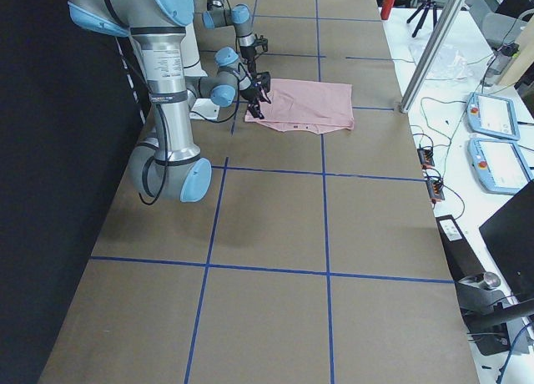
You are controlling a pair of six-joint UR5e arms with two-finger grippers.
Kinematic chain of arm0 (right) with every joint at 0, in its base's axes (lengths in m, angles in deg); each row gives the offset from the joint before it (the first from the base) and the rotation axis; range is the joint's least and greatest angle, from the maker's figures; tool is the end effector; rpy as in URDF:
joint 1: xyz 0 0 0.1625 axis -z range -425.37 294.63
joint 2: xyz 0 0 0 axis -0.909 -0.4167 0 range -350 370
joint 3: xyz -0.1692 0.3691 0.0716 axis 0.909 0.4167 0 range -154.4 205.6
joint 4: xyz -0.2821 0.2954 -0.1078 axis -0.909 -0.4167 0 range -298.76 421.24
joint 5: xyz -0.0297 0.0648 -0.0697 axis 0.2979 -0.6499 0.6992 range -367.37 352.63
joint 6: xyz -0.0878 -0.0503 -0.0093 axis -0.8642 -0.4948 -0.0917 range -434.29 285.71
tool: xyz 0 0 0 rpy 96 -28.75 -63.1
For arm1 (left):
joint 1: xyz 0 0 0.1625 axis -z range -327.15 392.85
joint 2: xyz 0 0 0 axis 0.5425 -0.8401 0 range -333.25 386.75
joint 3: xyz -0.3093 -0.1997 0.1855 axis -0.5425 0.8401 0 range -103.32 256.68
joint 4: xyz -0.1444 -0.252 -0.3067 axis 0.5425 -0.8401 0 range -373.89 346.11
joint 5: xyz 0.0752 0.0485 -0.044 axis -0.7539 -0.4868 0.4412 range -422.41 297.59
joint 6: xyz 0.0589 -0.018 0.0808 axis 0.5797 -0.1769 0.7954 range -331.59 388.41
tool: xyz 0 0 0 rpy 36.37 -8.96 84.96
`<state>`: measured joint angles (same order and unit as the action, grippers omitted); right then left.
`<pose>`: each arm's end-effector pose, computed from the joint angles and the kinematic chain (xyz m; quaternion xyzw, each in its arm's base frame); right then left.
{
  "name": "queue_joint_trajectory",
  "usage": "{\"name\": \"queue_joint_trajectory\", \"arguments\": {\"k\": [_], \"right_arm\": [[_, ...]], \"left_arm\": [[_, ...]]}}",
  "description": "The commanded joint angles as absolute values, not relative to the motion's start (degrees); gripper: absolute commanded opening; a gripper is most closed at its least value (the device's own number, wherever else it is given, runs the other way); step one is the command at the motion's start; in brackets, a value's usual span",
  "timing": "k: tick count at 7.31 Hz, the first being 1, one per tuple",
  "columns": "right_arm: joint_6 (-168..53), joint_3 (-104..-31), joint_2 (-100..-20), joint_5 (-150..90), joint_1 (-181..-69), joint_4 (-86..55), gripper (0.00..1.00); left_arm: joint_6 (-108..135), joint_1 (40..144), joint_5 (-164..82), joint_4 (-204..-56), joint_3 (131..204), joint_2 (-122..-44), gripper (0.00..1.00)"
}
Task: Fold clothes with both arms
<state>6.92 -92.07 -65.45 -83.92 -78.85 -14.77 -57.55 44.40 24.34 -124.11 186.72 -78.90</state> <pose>-0.4866 -0.2780 0.2643 0.1917 -0.4391 0.0909 0.8730 0.5370 -0.2518 0.2999 0.0883 0.4608 -0.0710 0.8802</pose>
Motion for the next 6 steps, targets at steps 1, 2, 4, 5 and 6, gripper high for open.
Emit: {"name": "queue_joint_trajectory", "arguments": {"k": [1,2,4,5,6], "right_arm": [[6.9,-92.0,-65.4,-83.9,-78.8,-14.8,1.0],[6.9,-92.1,-65.4,-83.9,-78.9,-14.8,1.0],[6.9,-91.9,-65.5,-83.9,-78.9,-14.9,1.0],[6.9,-91.9,-65.5,-83.9,-78.9,-14.9,1.0],[6.9,-91.9,-65.5,-83.9,-78.9,-14.8,1.0]], "left_arm": [[-57.5,43.7,24.3,-124.1,186.6,-78.9,0.61],[-57.5,43.1,24.3,-124.1,186.4,-79.1,0.61],[-57.5,42.7,24.3,-124.1,186.4,-79.1,0.53],[-57.5,42.7,24.3,-124.1,186.4,-79.2,0.38],[-57.5,42.8,24.3,-124.1,186.5,-79.1,0.35]]}}
